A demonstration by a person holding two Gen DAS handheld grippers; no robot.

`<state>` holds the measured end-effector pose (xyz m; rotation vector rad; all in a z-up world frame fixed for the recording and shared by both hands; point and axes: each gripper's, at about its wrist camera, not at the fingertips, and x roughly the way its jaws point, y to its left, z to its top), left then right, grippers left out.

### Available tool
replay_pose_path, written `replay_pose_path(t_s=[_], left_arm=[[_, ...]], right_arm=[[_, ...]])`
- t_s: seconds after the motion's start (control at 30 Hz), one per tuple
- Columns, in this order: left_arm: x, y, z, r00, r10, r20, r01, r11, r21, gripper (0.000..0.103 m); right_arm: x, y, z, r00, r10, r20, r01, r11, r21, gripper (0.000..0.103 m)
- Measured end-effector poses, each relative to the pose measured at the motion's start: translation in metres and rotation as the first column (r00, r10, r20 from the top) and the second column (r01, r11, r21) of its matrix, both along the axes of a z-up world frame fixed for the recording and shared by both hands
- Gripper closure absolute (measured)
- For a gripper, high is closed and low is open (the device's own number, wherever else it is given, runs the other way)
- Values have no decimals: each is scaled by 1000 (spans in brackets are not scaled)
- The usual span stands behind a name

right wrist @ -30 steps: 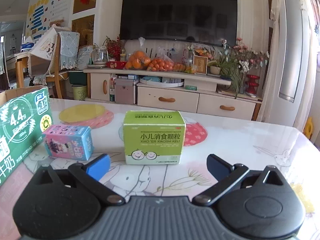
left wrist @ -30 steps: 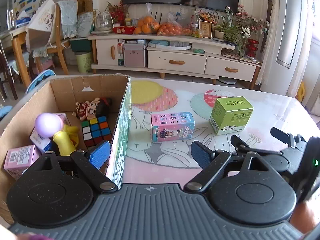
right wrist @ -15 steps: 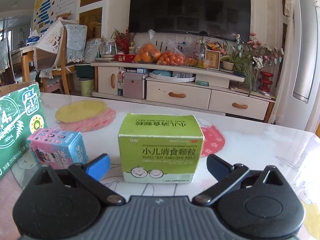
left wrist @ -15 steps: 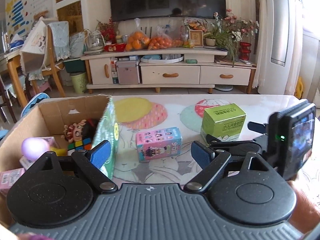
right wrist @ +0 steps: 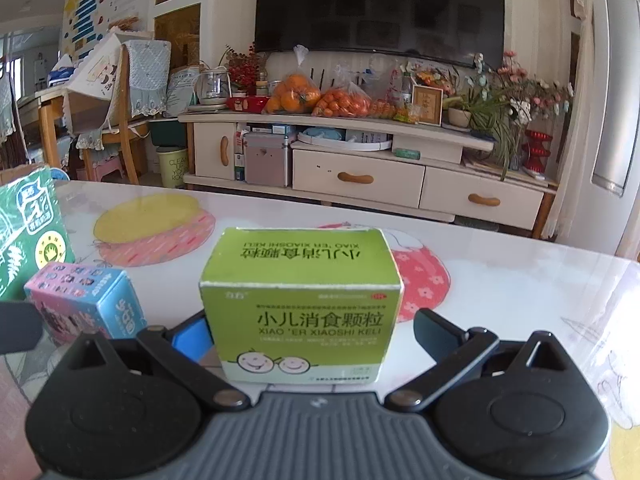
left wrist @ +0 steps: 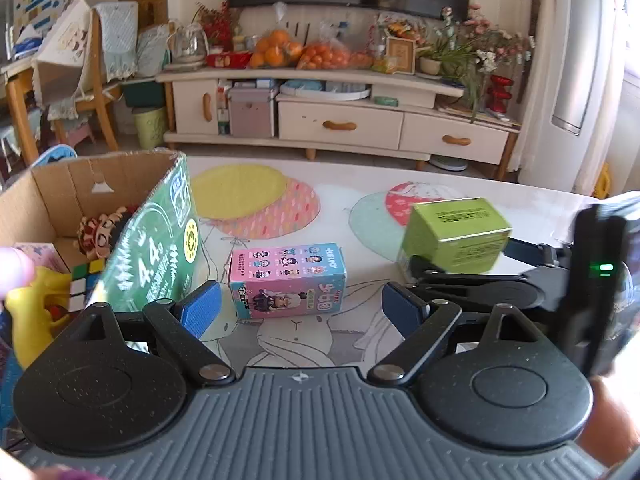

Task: Organize rigid objects
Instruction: 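Grasp the pink blind-box toy box with the left gripper while the right grasps the green medicine box, then lift the pink box and green medicine box toward the cardboard box with both grippers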

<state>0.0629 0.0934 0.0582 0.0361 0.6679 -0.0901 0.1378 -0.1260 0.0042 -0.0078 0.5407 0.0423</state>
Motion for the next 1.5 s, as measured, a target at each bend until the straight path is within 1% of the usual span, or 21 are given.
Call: replay_pose_path(t_s=[0.17,0.37,0.5,0.63,0.73,0.83,0.93,1.07,1.3,1.5], left_arm=[[15,-2,-13,999,35,-35,-35,999,7,0],[26,-3,-23,998,61,-34,-61,998,1,0],[34,-3,-28,996,72,-46,-73,997,-16,0],[38,-2,-28,996,79,-38,-80,996,-27,0],[41,1,-28,995,90,-40,-91,995,-39,0],[43,1,-29,995,88,-50,-89,996,-26,0],[44,0,-30,995,88,-49,-89,996,-12,0],[45,4,-29,994,94,-52,-95,995,-29,0],[41,2,-30,994,99,-51,-101,995,-24,0],[36,2,-29,993,104,-52,-105,994,-27,0]], right_arm=[[2,-2,0,1000,2,-16,-2,1000,18,1],[4,-2,1,1000,2,-20,-2,1000,14,1],[4,0,2,1000,-2,-2,2,1000,-1,1],[6,0,1,1000,-3,-5,3,1000,-7,1],[6,-2,1,1000,7,-4,-7,1000,9,5],[6,1,1,1000,20,-6,-20,1000,0,16],[6,2,0,1000,26,-6,-26,1000,-4,17],[5,2,0,999,37,-5,-37,999,3,17],[0,2,1,999,42,20,-42,999,7,17],[-5,4,1,999,47,12,-46,999,-5,17]])
